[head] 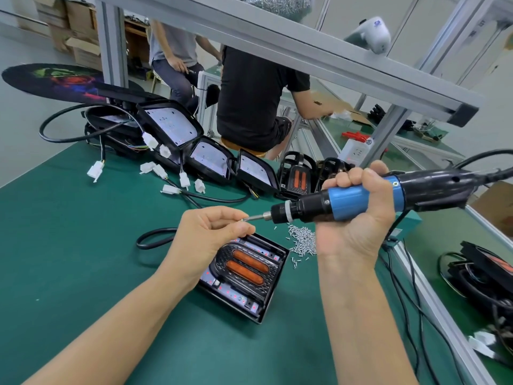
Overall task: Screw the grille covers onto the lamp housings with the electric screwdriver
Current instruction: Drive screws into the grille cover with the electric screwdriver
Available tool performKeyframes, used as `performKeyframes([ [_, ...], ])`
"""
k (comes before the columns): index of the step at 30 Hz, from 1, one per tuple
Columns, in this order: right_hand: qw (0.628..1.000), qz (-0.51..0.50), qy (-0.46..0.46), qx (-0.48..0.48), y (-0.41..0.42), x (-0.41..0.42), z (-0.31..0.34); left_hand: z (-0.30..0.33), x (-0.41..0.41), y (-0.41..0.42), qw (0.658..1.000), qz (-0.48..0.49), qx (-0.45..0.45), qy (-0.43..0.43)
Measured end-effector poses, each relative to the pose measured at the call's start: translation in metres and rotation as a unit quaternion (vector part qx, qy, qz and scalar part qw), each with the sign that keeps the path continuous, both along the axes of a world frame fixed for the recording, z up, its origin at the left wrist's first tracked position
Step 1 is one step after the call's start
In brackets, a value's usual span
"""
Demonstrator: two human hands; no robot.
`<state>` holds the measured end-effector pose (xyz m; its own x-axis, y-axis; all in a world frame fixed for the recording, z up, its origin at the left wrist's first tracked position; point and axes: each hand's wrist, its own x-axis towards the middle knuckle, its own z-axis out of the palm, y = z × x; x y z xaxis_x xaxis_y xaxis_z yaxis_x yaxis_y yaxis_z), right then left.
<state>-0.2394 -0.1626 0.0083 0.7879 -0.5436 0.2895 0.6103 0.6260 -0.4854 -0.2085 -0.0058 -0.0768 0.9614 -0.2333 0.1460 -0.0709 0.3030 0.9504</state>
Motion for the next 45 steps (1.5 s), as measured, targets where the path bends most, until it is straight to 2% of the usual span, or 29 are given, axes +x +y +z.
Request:
performKeyframes([
  [5,1.0,-0.005,-0.007,-0.011,-0.003,0.001,0.001,0.006,0.002,0.003,0.998,-0.026,0.049,-0.016],
  [7,1.0,-0.002,-0.006,-0.003,-0.003,0.005,0.0,0.007,0.008,0.008,0.993,-0.028,0.105,-0.043],
  [10,1.0,-0.011,0.004,-0.026,-0.001,0.009,-0.003,0.001,0.02,0.028,0.97,0.09,0.219,-0.058],
  [12,0.998,-0.028,0.013,-0.054,0.002,0.012,-0.007,-0.01,0.021,0.044,0.942,0.154,0.297,-0.026],
  [13,0.997,-0.032,0.018,-0.066,0.004,0.013,-0.009,-0.016,0.019,0.05,0.928,0.156,0.338,0.0],
  [15,0.996,-0.033,0.028,-0.084,0.006,0.017,-0.014,-0.026,0.011,0.054,0.894,0.104,0.433,0.055],
  [16,0.995,-0.032,0.032,-0.093,0.007,0.02,-0.017,-0.028,0.008,0.052,0.865,0.072,0.492,0.063],
  [18,0.992,-0.034,0.038,-0.113,0.01,0.025,-0.02,-0.029,0.005,0.047,0.811,0.043,0.582,0.038],
  [19,0.991,-0.034,0.041,-0.122,0.011,0.027,-0.022,-0.03,0.006,0.044,0.803,0.039,0.594,0.023],
  [28,0.978,-0.065,0.061,-0.188,0.019,0.044,-0.035,-0.023,0.011,0.035,0.871,0.008,0.49,0.024],
  [45,0.971,-0.064,0.072,-0.219,0.024,0.051,-0.035,-0.025,0.017,0.033,0.882,-0.005,0.472,0.014],
])
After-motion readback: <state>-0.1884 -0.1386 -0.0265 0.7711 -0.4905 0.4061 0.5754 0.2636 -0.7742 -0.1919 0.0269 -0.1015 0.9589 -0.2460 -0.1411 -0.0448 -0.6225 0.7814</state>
